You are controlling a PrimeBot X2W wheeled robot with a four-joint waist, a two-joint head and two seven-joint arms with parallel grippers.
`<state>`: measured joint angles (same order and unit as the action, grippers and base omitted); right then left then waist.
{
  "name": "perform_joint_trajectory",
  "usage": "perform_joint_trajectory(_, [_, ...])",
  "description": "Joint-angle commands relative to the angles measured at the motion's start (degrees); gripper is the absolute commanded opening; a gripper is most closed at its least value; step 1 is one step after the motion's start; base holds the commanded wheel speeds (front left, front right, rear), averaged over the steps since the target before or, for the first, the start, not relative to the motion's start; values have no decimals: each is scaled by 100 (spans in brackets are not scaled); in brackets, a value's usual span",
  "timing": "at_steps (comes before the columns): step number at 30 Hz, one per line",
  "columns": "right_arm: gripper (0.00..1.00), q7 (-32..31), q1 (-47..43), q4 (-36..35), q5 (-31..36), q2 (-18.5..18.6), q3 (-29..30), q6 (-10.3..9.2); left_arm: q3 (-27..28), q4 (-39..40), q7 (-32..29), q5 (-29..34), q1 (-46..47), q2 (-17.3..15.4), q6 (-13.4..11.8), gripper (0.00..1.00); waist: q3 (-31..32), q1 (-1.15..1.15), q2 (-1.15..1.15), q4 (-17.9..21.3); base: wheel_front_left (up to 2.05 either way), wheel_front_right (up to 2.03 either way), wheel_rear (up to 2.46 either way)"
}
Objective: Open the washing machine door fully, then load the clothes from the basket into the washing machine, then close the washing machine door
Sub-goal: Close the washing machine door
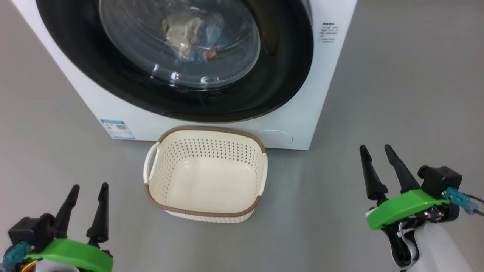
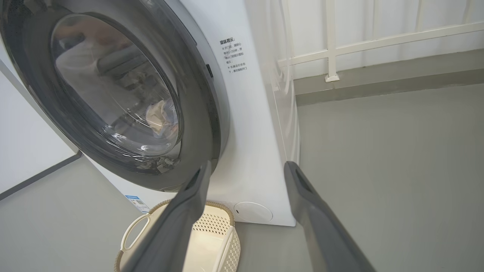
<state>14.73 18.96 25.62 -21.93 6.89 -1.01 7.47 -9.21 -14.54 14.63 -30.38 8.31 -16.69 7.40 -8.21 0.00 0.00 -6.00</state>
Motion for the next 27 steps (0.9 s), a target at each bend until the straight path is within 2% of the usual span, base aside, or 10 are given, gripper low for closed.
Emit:
perform_joint_trajectory(1, [100, 27, -102, -157, -53, 7, -112, 2, 233, 80, 37, 46, 52, -223, 9, 100, 135, 0, 0, 135, 0, 0, 0])
perform_joint_trajectory(17, [100, 27, -977, -301, -127, 34, 140, 2, 333, 59, 37, 104, -375, -333, 9, 100, 472, 0, 0, 537, 0, 0, 0])
perform_joint_trajectory(27, [100, 27, -1178, -370, -126, 42, 250, 2, 411, 74, 37, 178, -528, -311, 9, 100, 523, 0, 0, 627, 0, 0, 0])
